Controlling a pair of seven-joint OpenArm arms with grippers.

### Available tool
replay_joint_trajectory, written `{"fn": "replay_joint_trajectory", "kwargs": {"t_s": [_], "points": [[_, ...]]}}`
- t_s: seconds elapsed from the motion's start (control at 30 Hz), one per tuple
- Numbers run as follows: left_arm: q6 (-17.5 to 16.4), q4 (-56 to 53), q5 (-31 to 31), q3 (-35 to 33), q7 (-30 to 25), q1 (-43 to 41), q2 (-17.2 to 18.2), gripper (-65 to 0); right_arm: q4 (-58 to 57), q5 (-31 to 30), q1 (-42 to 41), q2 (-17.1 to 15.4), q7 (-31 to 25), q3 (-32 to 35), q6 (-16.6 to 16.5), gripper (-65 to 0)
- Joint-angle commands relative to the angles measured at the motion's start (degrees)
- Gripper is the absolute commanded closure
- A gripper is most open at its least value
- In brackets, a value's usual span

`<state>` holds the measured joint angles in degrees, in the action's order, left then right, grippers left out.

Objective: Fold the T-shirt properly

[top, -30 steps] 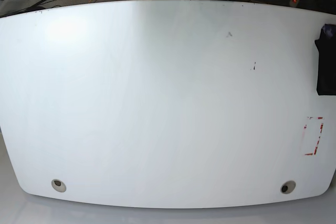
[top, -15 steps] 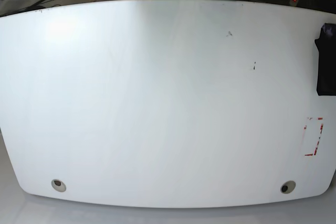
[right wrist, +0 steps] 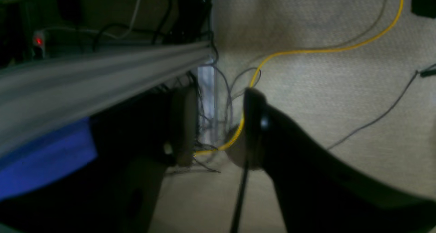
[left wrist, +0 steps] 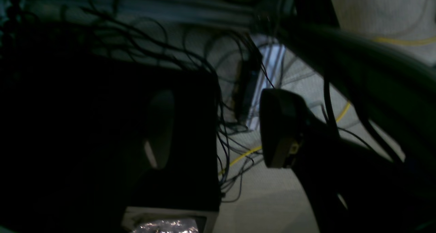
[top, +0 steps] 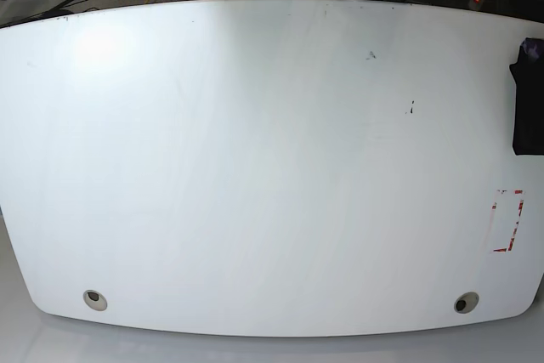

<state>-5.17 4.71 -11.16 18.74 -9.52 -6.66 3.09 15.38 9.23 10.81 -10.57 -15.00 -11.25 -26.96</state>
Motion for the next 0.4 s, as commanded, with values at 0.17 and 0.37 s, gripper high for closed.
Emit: {"fn": "replay_joint_trajectory", "kwargs": {"t_s": [0.17, 0.37], "points": [[0.20, -0.62, -0.05, 0.03, 0.16, -0.95, 0.47, -36.7, 0.32, 0.22, 0.31, -0.47, -0.69, 0.12, -0.25, -22.2], [0.20, -0.62, -0.05, 0.03, 0.16, -0.95, 0.38, -36.7, 0.32, 0.30, 0.31, -0.47, -0.78, 0.30, -0.25, -22.2]]}}
